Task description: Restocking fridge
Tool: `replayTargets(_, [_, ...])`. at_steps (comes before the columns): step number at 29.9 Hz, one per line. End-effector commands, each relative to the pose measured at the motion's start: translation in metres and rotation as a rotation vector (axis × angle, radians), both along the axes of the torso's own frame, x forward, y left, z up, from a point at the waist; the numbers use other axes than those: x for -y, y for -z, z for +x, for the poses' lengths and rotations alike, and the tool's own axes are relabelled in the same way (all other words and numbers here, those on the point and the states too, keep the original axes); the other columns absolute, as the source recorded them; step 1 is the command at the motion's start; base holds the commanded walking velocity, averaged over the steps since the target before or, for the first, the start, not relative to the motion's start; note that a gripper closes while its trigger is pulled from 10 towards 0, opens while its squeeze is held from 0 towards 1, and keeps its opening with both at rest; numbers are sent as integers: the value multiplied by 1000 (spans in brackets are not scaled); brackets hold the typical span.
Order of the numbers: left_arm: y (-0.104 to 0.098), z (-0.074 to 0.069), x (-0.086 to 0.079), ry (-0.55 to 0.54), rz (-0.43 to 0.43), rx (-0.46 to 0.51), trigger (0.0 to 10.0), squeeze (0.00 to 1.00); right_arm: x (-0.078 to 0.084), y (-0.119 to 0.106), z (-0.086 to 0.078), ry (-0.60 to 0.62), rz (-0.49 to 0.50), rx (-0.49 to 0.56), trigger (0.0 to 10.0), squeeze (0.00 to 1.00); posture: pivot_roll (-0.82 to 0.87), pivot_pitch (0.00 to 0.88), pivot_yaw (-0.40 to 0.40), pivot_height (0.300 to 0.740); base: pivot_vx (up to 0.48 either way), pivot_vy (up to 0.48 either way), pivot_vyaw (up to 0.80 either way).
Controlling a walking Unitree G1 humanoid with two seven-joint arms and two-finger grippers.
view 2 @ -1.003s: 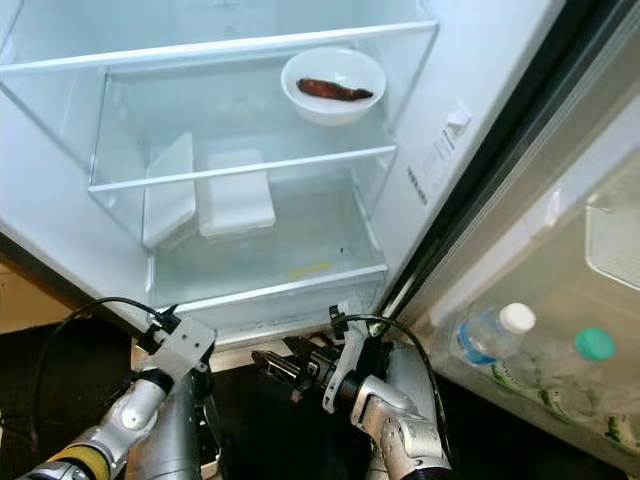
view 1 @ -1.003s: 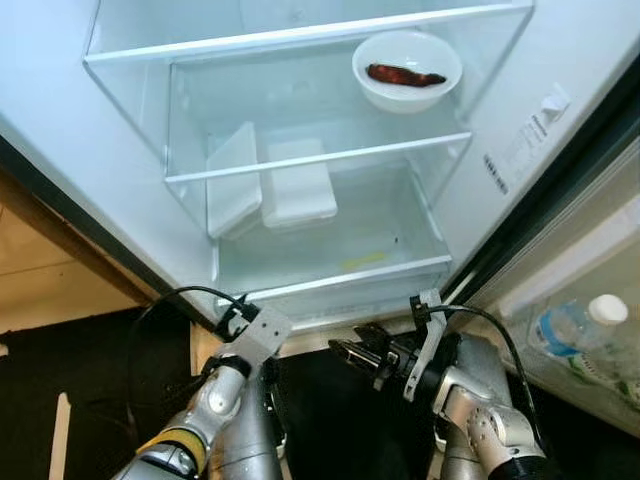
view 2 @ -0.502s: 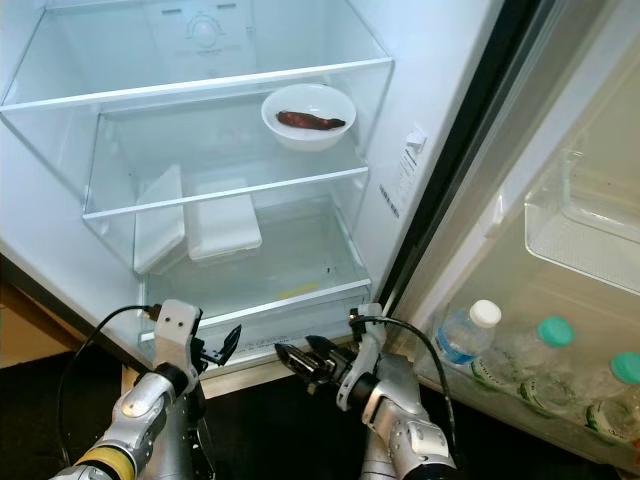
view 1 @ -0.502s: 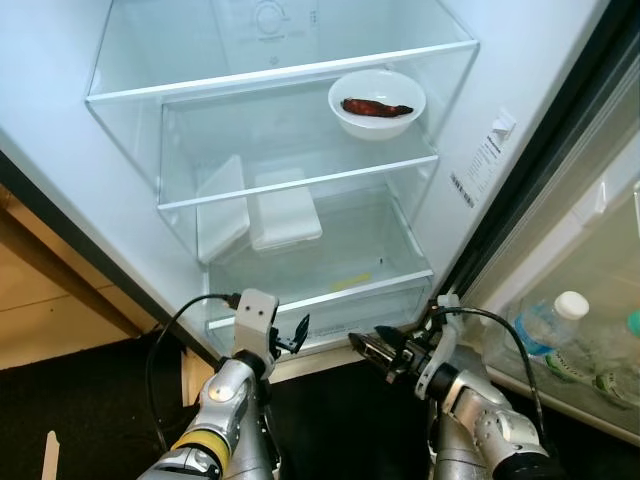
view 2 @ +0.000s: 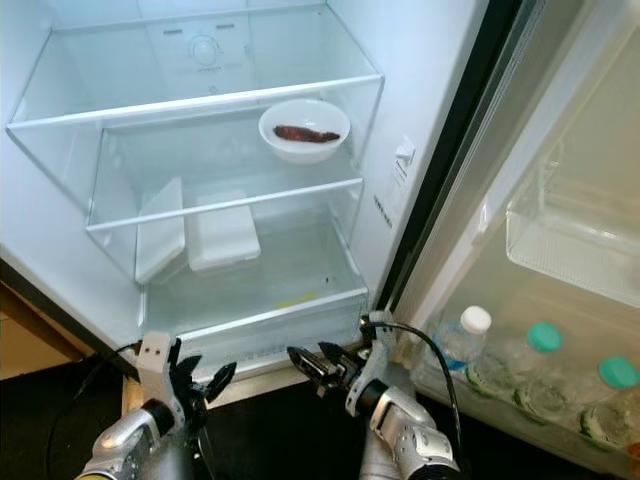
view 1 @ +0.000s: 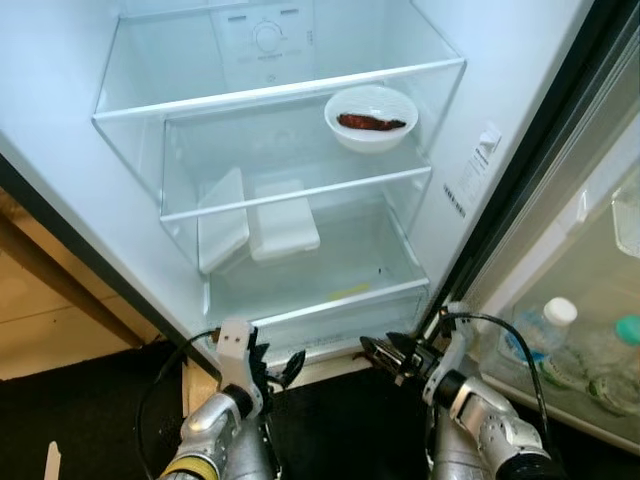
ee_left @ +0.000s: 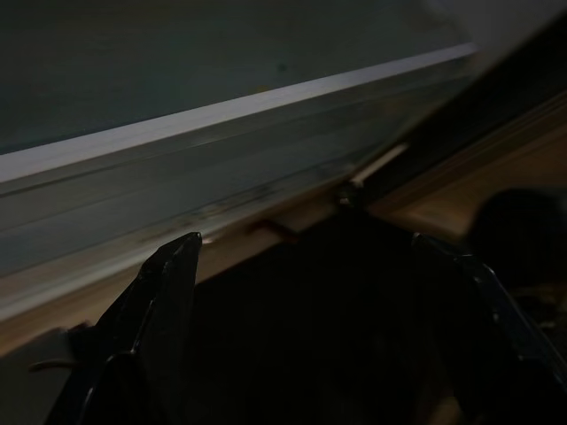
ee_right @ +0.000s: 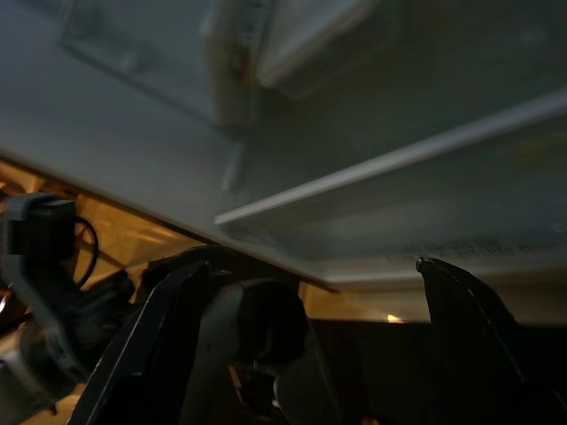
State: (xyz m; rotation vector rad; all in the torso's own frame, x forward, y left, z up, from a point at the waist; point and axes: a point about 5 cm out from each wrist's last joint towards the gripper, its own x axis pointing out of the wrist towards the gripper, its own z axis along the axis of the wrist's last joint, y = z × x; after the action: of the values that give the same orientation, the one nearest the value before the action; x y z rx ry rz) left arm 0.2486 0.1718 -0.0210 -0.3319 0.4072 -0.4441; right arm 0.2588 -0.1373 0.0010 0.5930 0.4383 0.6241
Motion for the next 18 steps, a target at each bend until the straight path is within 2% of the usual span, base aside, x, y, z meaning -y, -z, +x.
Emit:
replayTargets(1, [-2,-1,-4,26,-55,-2,10000,0,4,14,-11,14,-16,-62,10000,0,0,140,30,565,0,0,0])
replayTargets(7, [-5,2,2,75,-86,11,10000,0,7,20,-15,25,-22,-93,10000,0,-4,126,27,584,0,0,0])
replayTargets(10, [-8,4,7,119,-96,30,10000,0,11,25,-17,53,-73,-119,10000,0,-5,121,25,589,0,0,0])
replayTargets(12, [-13,6,13,177,-118,53,10000,0,14,31,-19,79,-116,-146,10000,0,-5,121,25,589,0,0,0])
replayTargets(16, [-17,8,18,225,-142,72,10000,0,16,33,-21,89,-115,-161,10000,0,-4,116,22,589,0,0,0])
replayTargets(18, [-24,12,28,293,-172,96,10000,0,17,36,-23,94,-118,-175,10000,0,-3,117,21,589,0,0,0])
